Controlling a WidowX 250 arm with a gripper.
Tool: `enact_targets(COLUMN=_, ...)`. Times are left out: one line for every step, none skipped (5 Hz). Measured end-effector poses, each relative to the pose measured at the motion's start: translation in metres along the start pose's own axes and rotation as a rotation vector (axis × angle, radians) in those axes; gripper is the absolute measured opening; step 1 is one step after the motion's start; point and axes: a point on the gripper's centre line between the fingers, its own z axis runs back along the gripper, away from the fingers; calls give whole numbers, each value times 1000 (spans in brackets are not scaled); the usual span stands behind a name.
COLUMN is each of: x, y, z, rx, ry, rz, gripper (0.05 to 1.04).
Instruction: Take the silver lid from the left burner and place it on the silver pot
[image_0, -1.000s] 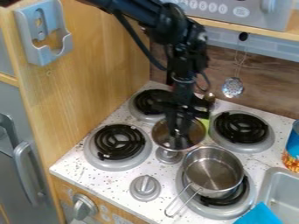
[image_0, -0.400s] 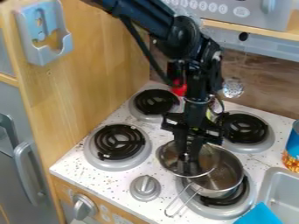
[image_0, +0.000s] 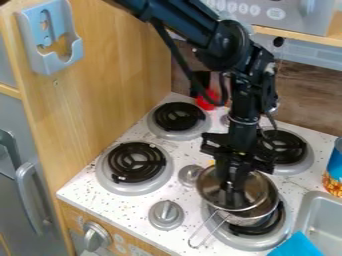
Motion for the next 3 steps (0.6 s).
enact_targets(x=6, y=-8, z=-3, rx=0, ry=-7, rz=-9, gripper=318)
enact_targets(x=11, y=-17, z=-5, rx=2, ry=-13, rz=-29, gripper=318)
enact_targets(x=17, y=-20, z=-8, rx=3, ry=-20, rz=-31, gripper=318)
